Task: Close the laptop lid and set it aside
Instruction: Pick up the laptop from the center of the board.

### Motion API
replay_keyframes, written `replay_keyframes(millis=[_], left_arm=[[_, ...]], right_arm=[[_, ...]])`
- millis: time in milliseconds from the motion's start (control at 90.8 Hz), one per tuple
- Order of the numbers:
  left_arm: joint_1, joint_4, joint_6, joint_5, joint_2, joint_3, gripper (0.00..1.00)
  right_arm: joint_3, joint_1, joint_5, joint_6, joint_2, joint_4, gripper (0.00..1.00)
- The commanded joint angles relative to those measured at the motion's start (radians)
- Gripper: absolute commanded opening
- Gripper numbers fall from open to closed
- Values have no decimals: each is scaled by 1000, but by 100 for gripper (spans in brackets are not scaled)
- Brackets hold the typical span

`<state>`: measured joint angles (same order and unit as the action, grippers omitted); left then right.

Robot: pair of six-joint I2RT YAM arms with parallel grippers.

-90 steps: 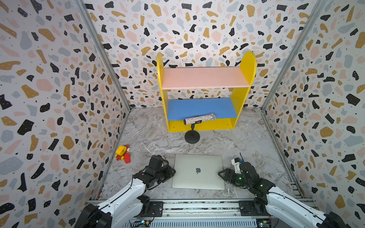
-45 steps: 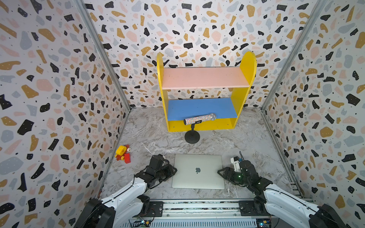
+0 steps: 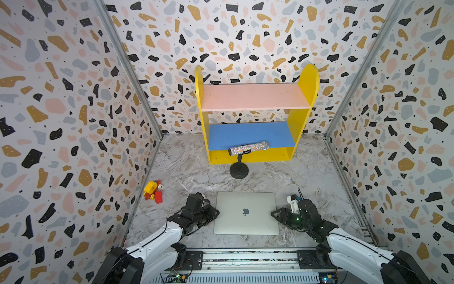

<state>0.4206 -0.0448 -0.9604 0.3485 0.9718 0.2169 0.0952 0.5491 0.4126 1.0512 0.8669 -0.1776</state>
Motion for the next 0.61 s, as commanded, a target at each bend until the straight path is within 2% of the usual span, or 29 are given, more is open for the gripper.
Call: replay_keyframes(millis=[0, 374, 595], left_arm=[[3, 17, -14, 37, -10, -24, 28], [3, 104, -48, 85, -60, -45, 27], [2, 159, -70, 115, -82, -58, 26]], right_arm=[[-6, 3, 41, 16, -28, -1, 55], [-12, -1, 51, 72, -126, -2, 54], [-25, -2, 84, 115, -129, -85, 53]])
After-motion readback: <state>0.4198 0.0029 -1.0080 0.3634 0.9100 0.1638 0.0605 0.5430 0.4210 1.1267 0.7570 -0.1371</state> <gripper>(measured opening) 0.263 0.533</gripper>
